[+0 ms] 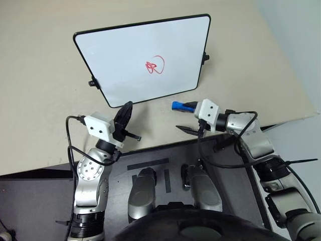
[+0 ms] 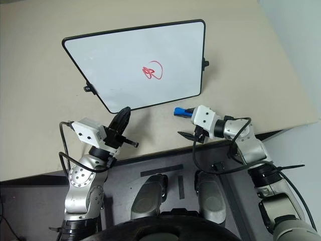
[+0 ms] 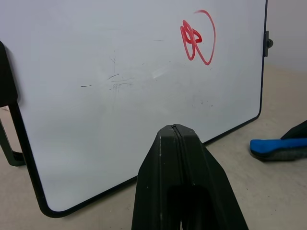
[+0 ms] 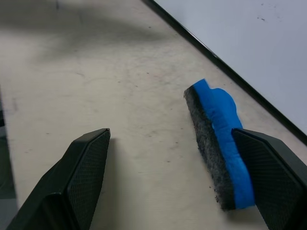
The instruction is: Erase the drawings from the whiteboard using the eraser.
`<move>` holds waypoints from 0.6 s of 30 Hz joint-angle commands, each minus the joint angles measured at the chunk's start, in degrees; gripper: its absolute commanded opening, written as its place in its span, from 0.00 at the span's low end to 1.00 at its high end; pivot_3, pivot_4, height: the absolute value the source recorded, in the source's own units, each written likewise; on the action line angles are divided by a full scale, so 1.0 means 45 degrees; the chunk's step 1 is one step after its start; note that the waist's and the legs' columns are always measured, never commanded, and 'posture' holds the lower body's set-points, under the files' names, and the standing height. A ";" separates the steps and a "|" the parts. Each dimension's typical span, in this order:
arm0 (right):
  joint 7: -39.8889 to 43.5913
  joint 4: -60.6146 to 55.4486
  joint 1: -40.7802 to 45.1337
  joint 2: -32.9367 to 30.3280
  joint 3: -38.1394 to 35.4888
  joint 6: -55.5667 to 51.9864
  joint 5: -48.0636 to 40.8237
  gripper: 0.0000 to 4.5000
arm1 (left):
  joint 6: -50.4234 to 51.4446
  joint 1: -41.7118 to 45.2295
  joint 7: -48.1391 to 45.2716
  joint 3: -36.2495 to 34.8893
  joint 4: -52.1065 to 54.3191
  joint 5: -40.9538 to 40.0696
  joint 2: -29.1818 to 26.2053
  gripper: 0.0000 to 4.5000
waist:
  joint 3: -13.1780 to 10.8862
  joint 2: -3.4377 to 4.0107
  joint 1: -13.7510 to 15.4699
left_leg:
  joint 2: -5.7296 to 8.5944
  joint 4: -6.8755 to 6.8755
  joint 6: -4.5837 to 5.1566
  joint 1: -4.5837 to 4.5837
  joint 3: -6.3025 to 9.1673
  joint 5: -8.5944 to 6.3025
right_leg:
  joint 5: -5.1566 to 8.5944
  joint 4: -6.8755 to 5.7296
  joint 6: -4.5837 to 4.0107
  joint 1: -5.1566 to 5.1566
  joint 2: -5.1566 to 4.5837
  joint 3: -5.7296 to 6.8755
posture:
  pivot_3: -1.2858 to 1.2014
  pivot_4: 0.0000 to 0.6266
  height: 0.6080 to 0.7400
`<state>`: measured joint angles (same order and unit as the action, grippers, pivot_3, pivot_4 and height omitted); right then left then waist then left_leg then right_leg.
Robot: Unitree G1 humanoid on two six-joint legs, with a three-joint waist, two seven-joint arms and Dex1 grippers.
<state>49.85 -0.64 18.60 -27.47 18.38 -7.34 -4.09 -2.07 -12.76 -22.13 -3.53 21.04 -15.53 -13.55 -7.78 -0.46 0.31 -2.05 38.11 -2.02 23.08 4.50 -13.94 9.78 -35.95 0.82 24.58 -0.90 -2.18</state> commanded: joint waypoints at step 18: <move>-0.1026 0.0161 0.0589 0.0098 -0.0377 0.1525 0.1071 0.00 | -0.0340 0.0631 -0.0159 0.0001 -0.0165 0.0085 -0.0099 0.00 | 0.0000 -0.0001 0.0006 | 0.0000 0.0002 0.0001 0.0000 0.0003 -0.0001 | -0.0016 0.0000 -0.0026 -0.0003 -0.0002 0.0000 | 0.52 0.24 1.00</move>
<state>46.11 1.89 19.96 -26.93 17.85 -2.31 0.12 -2.40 -10.34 -22.49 -3.54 19.87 -15.53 -13.79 -7.78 -0.46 0.34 -2.05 38.12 -2.02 23.08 4.51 -13.95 9.71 -35.95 0.70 24.58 -0.91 -2.18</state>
